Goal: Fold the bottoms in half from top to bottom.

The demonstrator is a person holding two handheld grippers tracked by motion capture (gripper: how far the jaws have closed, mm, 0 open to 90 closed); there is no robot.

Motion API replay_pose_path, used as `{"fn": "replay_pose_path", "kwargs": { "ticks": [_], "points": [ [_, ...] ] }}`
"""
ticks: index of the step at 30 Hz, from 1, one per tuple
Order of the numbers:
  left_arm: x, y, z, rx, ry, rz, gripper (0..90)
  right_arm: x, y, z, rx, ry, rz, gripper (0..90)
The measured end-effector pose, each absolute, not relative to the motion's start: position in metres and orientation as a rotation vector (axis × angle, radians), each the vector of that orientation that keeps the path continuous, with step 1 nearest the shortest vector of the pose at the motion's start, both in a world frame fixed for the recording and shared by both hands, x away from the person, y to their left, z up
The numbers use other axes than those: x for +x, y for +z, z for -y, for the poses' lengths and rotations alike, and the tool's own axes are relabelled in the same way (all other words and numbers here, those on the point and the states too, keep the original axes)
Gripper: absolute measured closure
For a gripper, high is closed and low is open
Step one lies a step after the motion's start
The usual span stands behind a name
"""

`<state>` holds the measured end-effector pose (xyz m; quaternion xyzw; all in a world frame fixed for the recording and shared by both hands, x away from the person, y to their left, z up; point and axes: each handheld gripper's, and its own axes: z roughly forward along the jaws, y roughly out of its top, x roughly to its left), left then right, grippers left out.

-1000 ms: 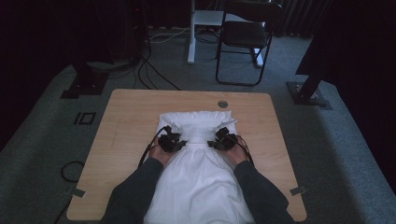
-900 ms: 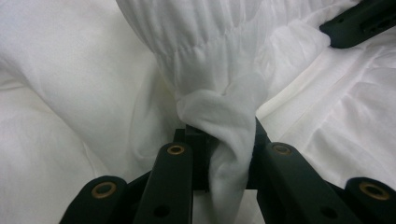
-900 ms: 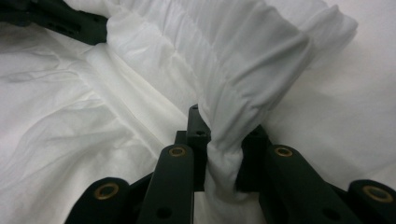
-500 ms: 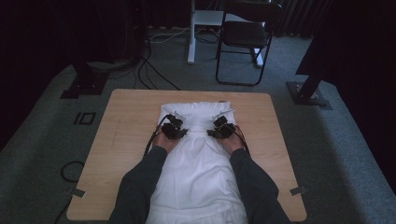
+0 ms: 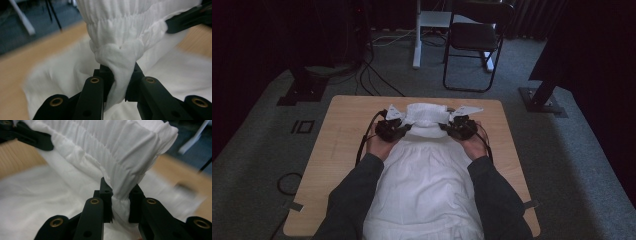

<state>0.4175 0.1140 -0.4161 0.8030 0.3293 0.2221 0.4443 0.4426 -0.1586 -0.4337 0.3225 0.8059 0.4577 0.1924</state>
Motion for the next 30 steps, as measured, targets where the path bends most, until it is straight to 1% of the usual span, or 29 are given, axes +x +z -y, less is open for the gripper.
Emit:
{"fn": "replay_pose_path", "kwargs": {
  "ticks": [2, 3, 4, 5, 6, 7, 8, 9, 10, 11, 12, 13, 14, 15, 16, 17, 18, 19, 20, 21, 22, 23, 24, 25, 26, 27, 28, 29, 30],
  "points": [
    [0.401, -0.397, -0.114, 1.968, 0.590, -0.766, 80.3, 0.432, -0.415, 0.162, 0.863, 1.325, -2.230, 78.7],
    [0.384, -0.387, -0.116, 1.969, 0.613, -0.725, 80.3, 0.419, -0.400, 0.165, 0.823, 1.355, -2.220, 78.7],
    [0.384, -0.387, -0.116, 1.969, 0.613, -0.725, 80.3, 0.419, -0.400, 0.165, 0.823, 1.355, -2.220, 78.7],
    [0.374, -0.388, -0.119, 1.974, 0.601, -0.715, 80.2, 0.406, -0.395, 0.166, 0.780, 1.350, -2.237, 78.7],
    [0.374, -0.388, -0.119, 1.974, 0.601, -0.715, 80.2, 0.406, -0.395, 0.166, 0.780, 1.350, -2.237, 78.7],
    [0.365, -0.397, -0.124, 1.980, 0.574, -0.715, 80.1, 0.394, -0.397, 0.164, 0.742, 1.328, -2.272, 78.6],
    [0.365, -0.397, -0.124, 1.980, 0.574, -0.715, 80.1, 0.394, -0.397, 0.164, 0.742, 1.328, -2.272, 78.6],
    [0.356, -0.412, -0.128, 1.973, 0.510, -0.735, 80.1, 0.384, -0.406, 0.163, 0.723, 1.310, -2.307, 78.5],
    [0.356, -0.412, -0.128, 1.973, 0.510, -0.735, 80.1, 0.384, -0.406, 0.163, 0.723, 1.310, -2.307, 78.5],
    [0.344, -0.434, -0.128, 1.993, 0.481, -0.751, 80.1, 0.376, -0.418, 0.162, 0.735, 1.291, -2.339, 78.5],
    [0.344, -0.434, -0.128, 1.993, 0.481, -0.751, 80.0, 0.376, -0.418, 0.162, 0.735, 1.291, -2.339, 78.5],
    [0.336, -0.453, -0.129, 2.003, 0.453, -0.779, 80.0, 0.369, -0.437, 0.160, 0.770, 1.290, -2.381, 78.5],
    [0.336, -0.453, -0.129, 2.003, 0.453, -0.779, 80.0, 0.369, -0.437, 0.160, 0.770, 1.290, -2.381, 78.5],
    [0.332, -0.476, -0.132, 2.029, 0.409, -0.814, 79.8, 0.361, -0.461, 0.157, 0.811, 1.264, -2.432, 78.5],
    [0.332, -0.476, -0.132, 2.029, 0.409, -0.814, 79.8, 0.361, -0.461, 0.157, 0.811, 1.264, -2.432, 78.5],
    [0.331, -0.503, -0.133, 2.063, 0.331, -0.869, 79.7, 0.354, -0.488, 0.155, 0.857, 1.256, -2.485, 78.4],
    [0.331, -0.503, -0.133, 2.063, 0.331, -0.869, 79.6, 0.354, -0.488, 0.155, 0.857, 1.256, -2.485, 78.4],
    [0.330, -0.513, -0.133, 2.080, 0.317, -0.882, 79.6, 0.351, -0.504, 0.154, 0.874, 1.234, -2.515, 78.4],
    [0.330, -0.525, -0.131, 2.113, 0.297, -0.893, 79.4, 0.349, -0.513, 0.153, 0.888, 1.218, -2.532, 78.2],
    [0.329, -0.547, -0.127, 2.175, 0.277, -0.931, 78.3, 0.347, -0.535, 0.150, 0.920, 1.165, -2.573, 77.9],
    [0.329, -0.547, -0.127, 2.175, 0.277, -0.931, 77.2, 0.347, -0.535, 0.150, 0.920, 1.165, -2.573, 77.9],
    [0.328, -0.551, -0.129, 2.144, 0.263, -0.936, 76.3, 0.346, -0.550, 0.149, 0.962, 1.135, -2.599, 77.6],
    [0.328, -0.551, -0.129, 2.144, 0.263, -0.936, 73.9, 0.346, -0.550, 0.149, 0.962, 1.135, -2.599, 77.6],
    [0.330, -0.548, -0.130, 2.143, 0.235, -0.953, 69.9, 0.346, -0.551, 0.150, 0.991, 1.160, -2.594, 75.0],
    [0.330, -0.548, -0.130, 2.143, 0.235, -0.953, 64.7, 0.346, -0.551, 0.150, 0.991, 1.160, -2.594, 75.0],
    [0.330, -0.545, -0.131, 2.147, 0.234, -0.955, 64.7, 0.347, -0.550, 0.152, 1.004, 1.162, -2.599, 69.8],
    [0.330, -0.543, -0.132, 2.144, 0.235, -0.958, 58.7, 0.349, -0.547, 0.153, 1.016, 1.166, -2.617, 60.2],
    [0.328, -0.536, -0.136, 2.120, 0.237, -0.957, 55.4, 0.349, -0.546, 0.154, 1.017, 1.166, -2.630, 53.1],
    [0.328, -0.536, -0.136, 2.120, 0.237, -0.957, 51.7, 0.349, -0.546, 0.154, 1.017, 1.166, -2.630, 53.1]
  ]
}}
